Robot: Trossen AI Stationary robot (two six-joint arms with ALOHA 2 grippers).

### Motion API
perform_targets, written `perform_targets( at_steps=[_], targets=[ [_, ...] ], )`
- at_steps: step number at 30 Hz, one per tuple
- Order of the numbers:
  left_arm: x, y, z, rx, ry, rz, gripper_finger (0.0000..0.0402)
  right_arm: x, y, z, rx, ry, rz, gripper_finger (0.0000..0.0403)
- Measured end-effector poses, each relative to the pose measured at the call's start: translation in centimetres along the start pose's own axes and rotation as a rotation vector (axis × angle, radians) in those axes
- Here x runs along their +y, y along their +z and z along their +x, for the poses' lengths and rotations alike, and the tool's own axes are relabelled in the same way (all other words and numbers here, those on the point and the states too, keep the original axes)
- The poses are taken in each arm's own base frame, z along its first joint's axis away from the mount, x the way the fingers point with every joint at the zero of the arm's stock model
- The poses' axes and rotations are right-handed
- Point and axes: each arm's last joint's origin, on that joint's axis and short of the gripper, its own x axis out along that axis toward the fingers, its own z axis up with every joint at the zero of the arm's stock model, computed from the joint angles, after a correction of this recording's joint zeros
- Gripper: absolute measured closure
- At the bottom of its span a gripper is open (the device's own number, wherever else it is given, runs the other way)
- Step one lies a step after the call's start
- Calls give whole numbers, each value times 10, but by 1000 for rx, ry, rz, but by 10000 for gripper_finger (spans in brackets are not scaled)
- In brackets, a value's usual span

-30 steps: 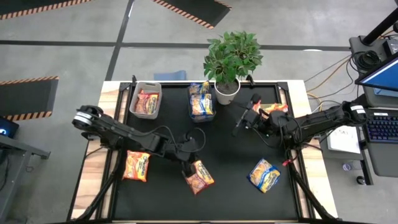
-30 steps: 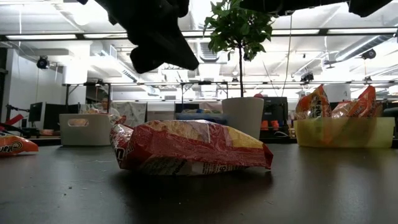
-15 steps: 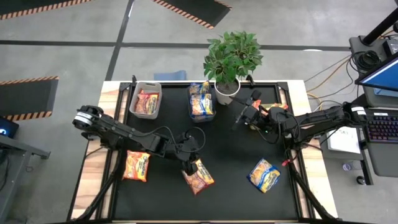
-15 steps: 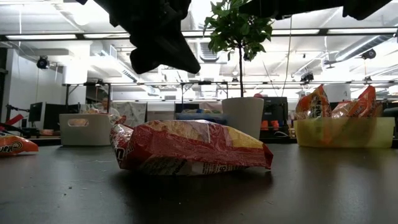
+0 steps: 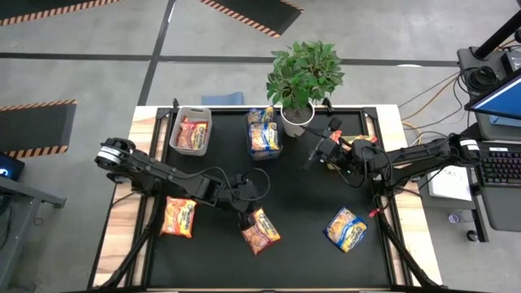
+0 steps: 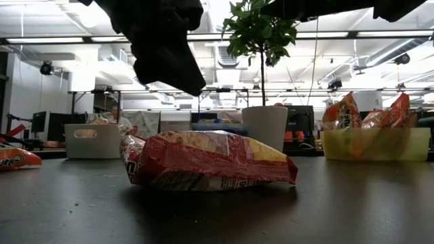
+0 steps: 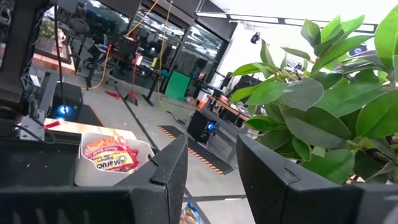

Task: Sort Maruchan noodles
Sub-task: Put the red noodle pack into the white bin

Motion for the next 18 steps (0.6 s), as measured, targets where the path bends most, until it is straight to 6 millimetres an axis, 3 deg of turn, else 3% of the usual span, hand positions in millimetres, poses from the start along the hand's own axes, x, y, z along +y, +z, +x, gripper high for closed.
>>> perform_targets(
  at_steps=[9,18],
  targets=[
    [-19,-19,-7,74,-33,52,167,0,-1,0,6,3,-6,275],
    [-16,-52,1,44,23,-15,152,0,-1,0,6,3,-3,275]
  ],
)
